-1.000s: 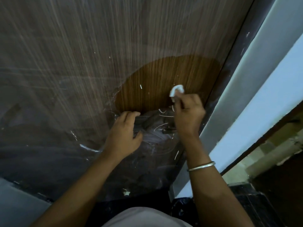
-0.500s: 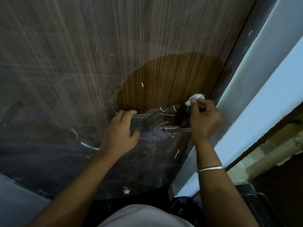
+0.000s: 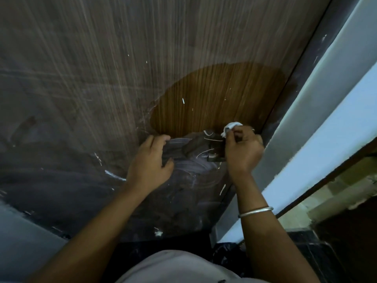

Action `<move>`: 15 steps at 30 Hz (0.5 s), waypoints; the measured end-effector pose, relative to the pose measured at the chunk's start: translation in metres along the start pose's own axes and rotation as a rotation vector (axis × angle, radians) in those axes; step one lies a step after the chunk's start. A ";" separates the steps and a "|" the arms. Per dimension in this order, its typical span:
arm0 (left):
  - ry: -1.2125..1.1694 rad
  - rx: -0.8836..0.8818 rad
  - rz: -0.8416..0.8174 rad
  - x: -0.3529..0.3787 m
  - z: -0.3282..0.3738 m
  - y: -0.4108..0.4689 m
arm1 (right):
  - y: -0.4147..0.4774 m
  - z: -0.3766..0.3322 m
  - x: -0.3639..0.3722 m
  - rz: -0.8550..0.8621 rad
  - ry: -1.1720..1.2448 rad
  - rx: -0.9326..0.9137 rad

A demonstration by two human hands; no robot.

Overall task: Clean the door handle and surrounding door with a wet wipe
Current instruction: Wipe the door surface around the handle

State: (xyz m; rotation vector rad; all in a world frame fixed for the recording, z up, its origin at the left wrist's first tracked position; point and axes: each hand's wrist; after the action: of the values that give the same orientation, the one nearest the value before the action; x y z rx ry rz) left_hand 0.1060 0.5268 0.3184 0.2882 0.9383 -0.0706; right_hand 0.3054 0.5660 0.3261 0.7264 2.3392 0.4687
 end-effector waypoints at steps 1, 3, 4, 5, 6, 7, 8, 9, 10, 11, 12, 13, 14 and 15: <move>-0.007 -0.005 0.003 0.000 -0.001 -0.001 | -0.003 -0.005 0.002 -0.016 -0.008 -0.028; -0.006 -0.008 -0.004 0.000 0.000 -0.001 | -0.011 -0.015 0.014 -0.086 -0.090 -0.167; -0.004 -0.008 -0.009 0.001 0.001 -0.001 | -0.016 -0.018 0.020 -0.133 -0.152 -0.253; -0.004 -0.008 -0.013 0.001 0.002 -0.001 | -0.020 -0.019 0.026 -0.172 -0.208 -0.324; -0.003 -0.008 -0.017 0.001 0.003 -0.001 | -0.022 -0.019 0.029 -0.193 -0.250 -0.366; -0.004 -0.007 -0.016 0.001 0.003 -0.001 | -0.021 -0.016 0.030 -0.191 -0.269 -0.368; -0.007 -0.010 -0.014 0.000 0.002 -0.002 | -0.019 -0.013 0.028 -0.175 -0.264 -0.342; -0.012 -0.017 -0.010 -0.002 0.000 -0.003 | -0.017 -0.008 0.025 -0.151 -0.245 -0.294; -0.018 -0.027 -0.009 -0.004 -0.001 -0.004 | -0.015 -0.004 0.020 -0.127 -0.225 -0.233; -0.024 -0.035 -0.009 -0.006 -0.002 -0.004 | -0.013 0.000 0.017 -0.106 -0.207 -0.177; -0.028 -0.041 -0.005 -0.007 -0.003 -0.005 | -0.013 0.000 0.015 -0.090 -0.192 -0.141; -0.032 -0.045 0.000 -0.008 -0.003 -0.006 | -0.014 -0.002 0.016 -0.088 -0.187 -0.128; -0.036 -0.046 0.004 -0.007 -0.003 -0.007 | -0.016 -0.006 0.018 -0.102 -0.191 -0.138; -0.040 -0.048 0.001 -0.007 -0.002 -0.007 | -0.019 -0.011 0.022 -0.129 -0.206 -0.177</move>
State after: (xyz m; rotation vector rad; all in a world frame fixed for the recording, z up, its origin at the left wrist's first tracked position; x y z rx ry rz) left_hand 0.0989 0.5199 0.3209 0.2427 0.8991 -0.0524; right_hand 0.2765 0.5629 0.3150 0.5114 2.1065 0.5102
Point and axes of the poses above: each hand's wrist, its own y-axis towards the middle knuckle, its own x-axis out of the palm, z = x × y, and after that the axes turned 13 degrees about -z, right-handed
